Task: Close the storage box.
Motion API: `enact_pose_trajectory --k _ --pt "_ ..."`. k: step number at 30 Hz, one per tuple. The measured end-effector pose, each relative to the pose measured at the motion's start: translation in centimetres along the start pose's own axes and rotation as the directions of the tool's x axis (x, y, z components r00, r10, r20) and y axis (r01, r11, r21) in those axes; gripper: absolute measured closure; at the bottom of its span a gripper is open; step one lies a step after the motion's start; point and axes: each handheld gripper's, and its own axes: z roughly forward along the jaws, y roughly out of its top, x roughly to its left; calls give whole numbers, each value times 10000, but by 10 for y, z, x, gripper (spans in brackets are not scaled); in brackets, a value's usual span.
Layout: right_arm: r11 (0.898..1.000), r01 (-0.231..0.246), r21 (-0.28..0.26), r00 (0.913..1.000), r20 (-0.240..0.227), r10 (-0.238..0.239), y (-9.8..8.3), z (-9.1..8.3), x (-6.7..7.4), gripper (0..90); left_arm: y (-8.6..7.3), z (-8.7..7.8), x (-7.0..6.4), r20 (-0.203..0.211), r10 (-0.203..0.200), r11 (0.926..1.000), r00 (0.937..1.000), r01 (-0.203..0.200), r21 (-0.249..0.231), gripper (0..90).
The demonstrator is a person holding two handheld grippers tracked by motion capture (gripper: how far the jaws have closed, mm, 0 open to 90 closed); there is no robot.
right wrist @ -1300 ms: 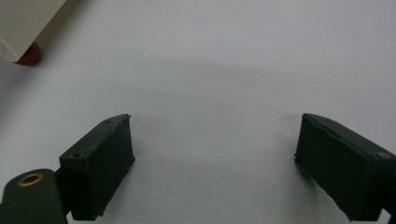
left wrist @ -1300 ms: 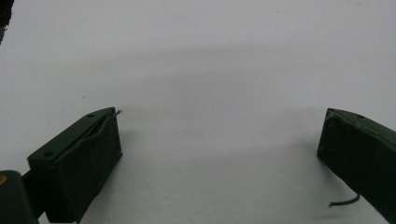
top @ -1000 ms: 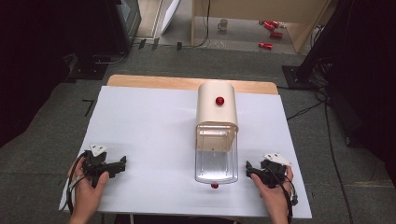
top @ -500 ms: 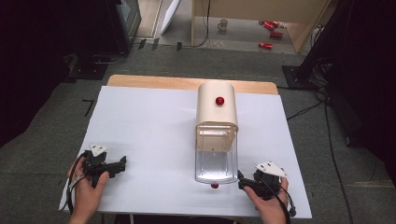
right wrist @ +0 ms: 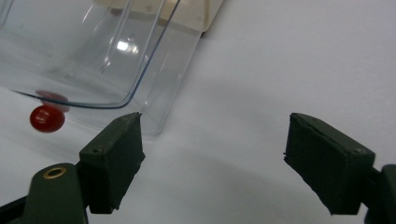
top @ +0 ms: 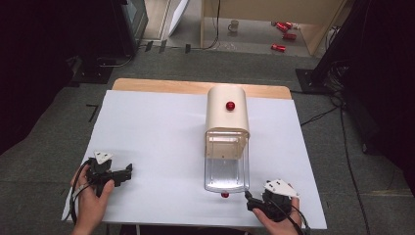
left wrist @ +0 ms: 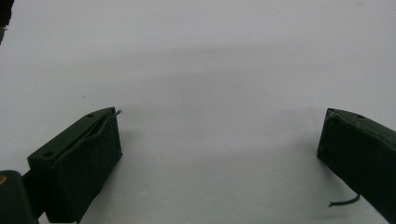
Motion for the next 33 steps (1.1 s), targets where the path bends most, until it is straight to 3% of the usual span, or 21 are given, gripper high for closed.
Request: enact_pose_trajectory --k 15,22,23,33 --pt "9994 357 -27 9980 -530 -358 0 -8 18 274 0 0 0 2 3 10000 10000 -3 3 0" --pt "9997 200 -142 9954 -936 -212 3 -13 25 413 0 0 0 0 0 10000 10000 0 -1 0" --pt "9995 328 -17 9916 -1250 -327 3 -14 27 487 0 0 0 1 -1 10000 10000 1 1 0" --pt "9977 671 17 9792 -1920 -655 5 -14 37 610 0 0 0 1 -3 10000 10000 3 4 0"
